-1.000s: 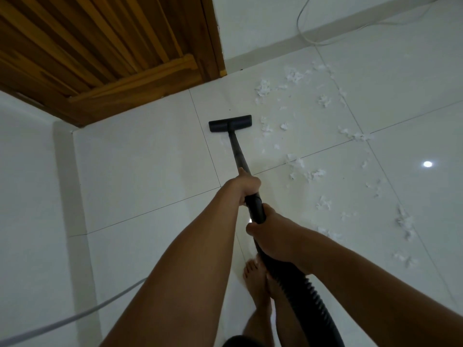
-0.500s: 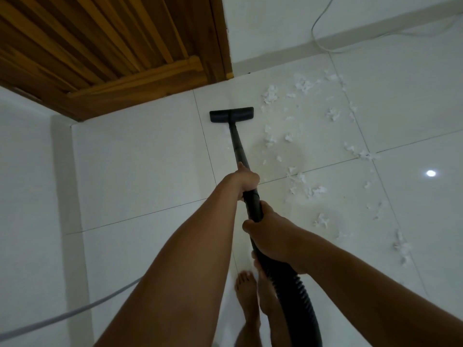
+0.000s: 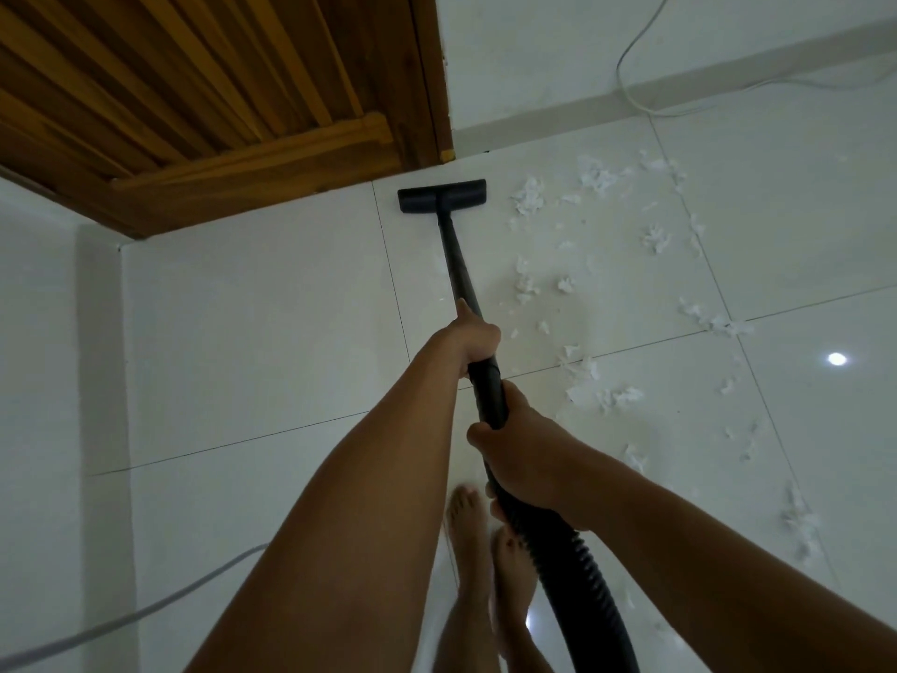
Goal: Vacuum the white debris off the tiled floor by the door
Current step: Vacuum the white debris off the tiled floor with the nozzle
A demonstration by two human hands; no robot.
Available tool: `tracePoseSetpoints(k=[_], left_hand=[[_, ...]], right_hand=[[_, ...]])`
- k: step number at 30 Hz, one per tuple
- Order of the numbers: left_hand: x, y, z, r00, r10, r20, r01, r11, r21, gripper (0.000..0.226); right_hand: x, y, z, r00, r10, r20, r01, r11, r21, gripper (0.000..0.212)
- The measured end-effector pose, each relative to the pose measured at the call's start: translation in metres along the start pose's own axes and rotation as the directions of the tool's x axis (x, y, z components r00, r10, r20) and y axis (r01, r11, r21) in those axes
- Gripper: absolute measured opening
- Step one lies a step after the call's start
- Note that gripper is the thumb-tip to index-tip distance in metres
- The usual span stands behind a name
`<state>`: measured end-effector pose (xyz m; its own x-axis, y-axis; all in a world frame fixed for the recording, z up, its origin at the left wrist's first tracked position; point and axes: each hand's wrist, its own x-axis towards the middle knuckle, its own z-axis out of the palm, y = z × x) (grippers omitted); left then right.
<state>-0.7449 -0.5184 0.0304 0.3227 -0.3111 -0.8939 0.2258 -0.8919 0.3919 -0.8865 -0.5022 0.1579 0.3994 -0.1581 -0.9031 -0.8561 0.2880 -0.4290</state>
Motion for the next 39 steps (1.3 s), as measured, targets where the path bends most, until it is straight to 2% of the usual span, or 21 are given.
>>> tracePoseSetpoints(k=[5, 11, 17, 22, 26, 30, 36, 39], left_hand=[[0.026, -0.011, -0.007, 0.999, 0.036, -0.004, -0.036, 0.999, 0.015, 0.084], [0.033, -0.033, -0.004, 0.998, 0.054, -0.021, -0.053, 0.997, 0.052, 0.085], [-0.002, -0.043, 0.007, 1.0, 0.018, 0.001, -0.018, 1.0, 0.026, 0.084], [-0.041, -0.052, 0.025, 1.0, -0.011, 0.006, 0.011, 1.0, 0.006, 0.083], [-0.075, -0.072, 0.054, 1.0, -0.016, 0.024, 0.017, 0.999, -0.041, 0.082], [-0.09, -0.097, 0.083, 0.999, -0.035, 0.03, 0.037, 0.996, -0.08, 0.083], [-0.075, -0.096, 0.077, 0.999, -0.023, 0.033, 0.025, 0.997, -0.074, 0.084], [-0.057, -0.081, 0.06, 1.0, -0.009, 0.024, 0.01, 0.999, -0.041, 0.084]], right_hand=[[0.03, 0.009, 0.011, 0.998, -0.049, -0.04, 0.046, 0.996, -0.072, 0.066], [0.042, 0.025, 0.03, 0.999, -0.008, -0.032, 0.006, 0.999, -0.049, 0.07], [0.002, 0.031, 0.033, 0.999, 0.04, 0.003, -0.04, 0.999, -0.025, 0.069], [-0.042, 0.043, 0.03, 0.998, 0.059, 0.032, -0.059, 0.998, 0.0, 0.057], [-0.071, 0.075, 0.029, 0.995, 0.083, 0.056, -0.08, 0.995, -0.055, 0.057], [-0.09, 0.109, 0.034, 0.999, 0.053, 0.009, -0.051, 0.983, -0.177, 0.059], [-0.08, 0.105, 0.033, 0.999, 0.049, 0.019, -0.046, 0.989, -0.139, 0.06], [-0.064, 0.084, 0.031, 0.996, 0.082, 0.04, -0.08, 0.996, -0.036, 0.058]])
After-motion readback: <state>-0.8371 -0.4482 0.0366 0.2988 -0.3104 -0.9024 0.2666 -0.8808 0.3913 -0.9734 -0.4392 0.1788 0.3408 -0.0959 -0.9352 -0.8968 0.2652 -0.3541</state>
